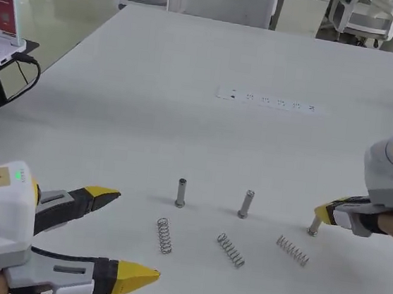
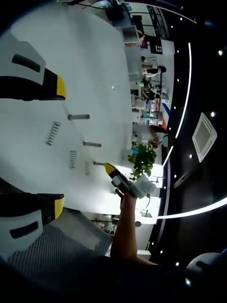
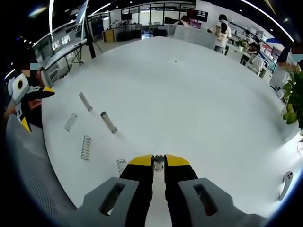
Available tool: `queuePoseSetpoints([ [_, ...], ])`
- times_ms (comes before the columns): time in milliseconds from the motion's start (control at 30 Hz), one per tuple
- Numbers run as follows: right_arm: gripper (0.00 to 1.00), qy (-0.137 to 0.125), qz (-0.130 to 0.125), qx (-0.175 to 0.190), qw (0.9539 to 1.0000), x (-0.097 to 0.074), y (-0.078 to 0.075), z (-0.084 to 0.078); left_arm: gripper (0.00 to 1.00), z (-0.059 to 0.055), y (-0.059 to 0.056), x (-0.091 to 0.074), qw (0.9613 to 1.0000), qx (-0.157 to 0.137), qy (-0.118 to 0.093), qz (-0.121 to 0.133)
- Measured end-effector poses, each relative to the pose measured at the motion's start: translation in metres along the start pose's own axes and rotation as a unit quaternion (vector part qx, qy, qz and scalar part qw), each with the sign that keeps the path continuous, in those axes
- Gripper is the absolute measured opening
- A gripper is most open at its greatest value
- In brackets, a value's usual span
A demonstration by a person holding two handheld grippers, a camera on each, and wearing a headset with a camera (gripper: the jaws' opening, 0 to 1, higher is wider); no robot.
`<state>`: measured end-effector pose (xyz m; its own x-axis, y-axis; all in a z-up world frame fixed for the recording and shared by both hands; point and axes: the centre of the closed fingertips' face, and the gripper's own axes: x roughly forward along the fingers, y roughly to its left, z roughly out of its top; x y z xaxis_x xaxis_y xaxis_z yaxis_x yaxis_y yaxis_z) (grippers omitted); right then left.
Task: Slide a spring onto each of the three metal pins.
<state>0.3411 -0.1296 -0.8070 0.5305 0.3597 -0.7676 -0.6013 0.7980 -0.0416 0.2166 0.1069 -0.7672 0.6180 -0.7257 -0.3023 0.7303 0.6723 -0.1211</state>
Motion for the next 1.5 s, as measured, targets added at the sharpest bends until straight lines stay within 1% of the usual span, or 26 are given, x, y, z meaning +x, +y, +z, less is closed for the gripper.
queuePoseSetpoints([
  [367,0.06,-0.003,0.002,-0.008,1.0000,0.000,0.000,0.001,0.77,0.000,0.000,0.000,1.0000,-0.001,0.000,-0.001],
  [567,0.07,-0.006,0.003,-0.011,0.9999,-0.001,0.001,0.001,0.77,0.000,0.001,0.000,1.0000,-0.001,0.001,0.001],
  [867,0.12,-0.007,0.005,-0.016,0.9998,-0.001,0.002,-0.003,0.77,0.000,-0.001,0.000,1.0000,0.000,0.003,-0.002],
  [1300,0.13,0.000,0.003,-0.008,1.0000,-0.009,-0.001,-0.020,0.77,0.000,-0.002,0.001,1.0000,0.003,0.004,-0.003],
  [1400,0.13,0.004,0.008,-0.008,0.9999,-0.011,0.002,-0.025,0.77,0.001,-0.002,0.001,1.0000,0.002,0.003,-0.004],
  [1500,0.13,0.009,0.019,-0.009,0.9997,-0.012,0.009,-0.031,0.77,0.001,-0.003,0.003,1.0000,0.003,0.004,-0.006],
])
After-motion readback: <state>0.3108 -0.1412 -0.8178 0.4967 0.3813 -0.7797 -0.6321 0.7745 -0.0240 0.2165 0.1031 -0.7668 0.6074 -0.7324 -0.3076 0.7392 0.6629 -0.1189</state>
